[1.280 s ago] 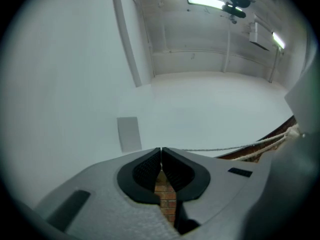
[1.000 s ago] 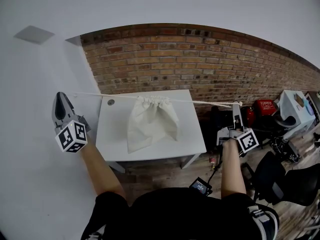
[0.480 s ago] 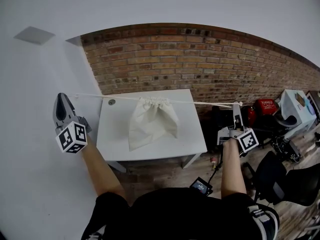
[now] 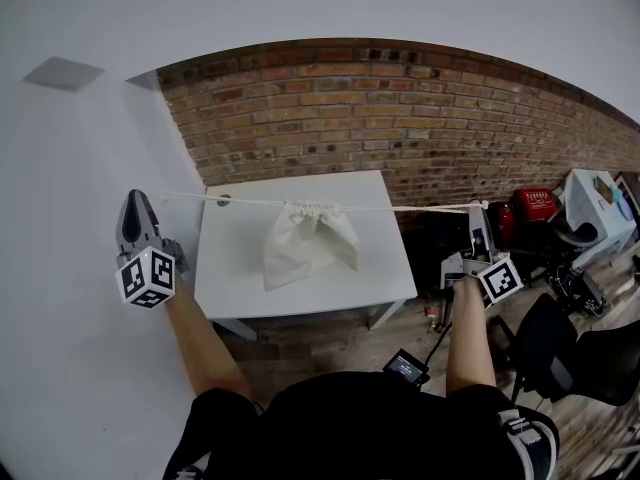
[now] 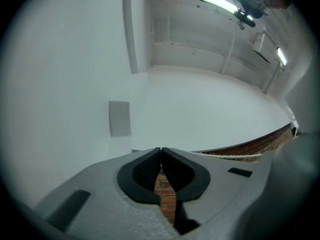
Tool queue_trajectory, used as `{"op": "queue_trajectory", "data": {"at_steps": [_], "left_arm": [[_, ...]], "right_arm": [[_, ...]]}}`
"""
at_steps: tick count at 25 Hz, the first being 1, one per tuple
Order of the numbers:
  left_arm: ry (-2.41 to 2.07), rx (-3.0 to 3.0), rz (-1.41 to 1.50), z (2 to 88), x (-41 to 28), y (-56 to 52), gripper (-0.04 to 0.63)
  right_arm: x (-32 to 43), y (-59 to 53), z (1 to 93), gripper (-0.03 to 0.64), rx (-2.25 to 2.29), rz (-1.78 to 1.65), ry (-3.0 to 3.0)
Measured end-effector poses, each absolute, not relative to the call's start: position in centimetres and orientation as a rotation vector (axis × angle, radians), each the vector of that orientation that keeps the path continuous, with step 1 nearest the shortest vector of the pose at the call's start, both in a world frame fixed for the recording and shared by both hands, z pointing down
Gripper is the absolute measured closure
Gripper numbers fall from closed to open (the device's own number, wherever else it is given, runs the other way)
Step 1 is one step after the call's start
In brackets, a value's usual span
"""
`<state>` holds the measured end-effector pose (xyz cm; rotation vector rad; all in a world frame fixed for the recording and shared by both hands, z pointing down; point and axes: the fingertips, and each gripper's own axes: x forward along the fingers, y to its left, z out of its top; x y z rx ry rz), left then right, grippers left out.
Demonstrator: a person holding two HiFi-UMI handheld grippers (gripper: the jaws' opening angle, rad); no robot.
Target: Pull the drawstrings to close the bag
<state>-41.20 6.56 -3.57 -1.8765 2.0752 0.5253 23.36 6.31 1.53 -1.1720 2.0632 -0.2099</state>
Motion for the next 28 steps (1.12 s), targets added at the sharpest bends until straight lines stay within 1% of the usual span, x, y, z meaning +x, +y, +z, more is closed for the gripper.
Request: {"op": "queue_trajectory", "data": {"at_steps": [9, 28], "left_arm": [[2.031, -1.963, 0.547, -2.9, -40.5, 6.7, 0.572], [2.005, -2.012, 0.469, -1.9, -38.0, 7.8, 0.571]], "right_arm": [[24.0, 6.8, 2.5, 0.611, -1.204, -0.206, 2.083], [26.6, 7.7, 3.5, 0.611, -1.225, -0.221, 2.081]]}}
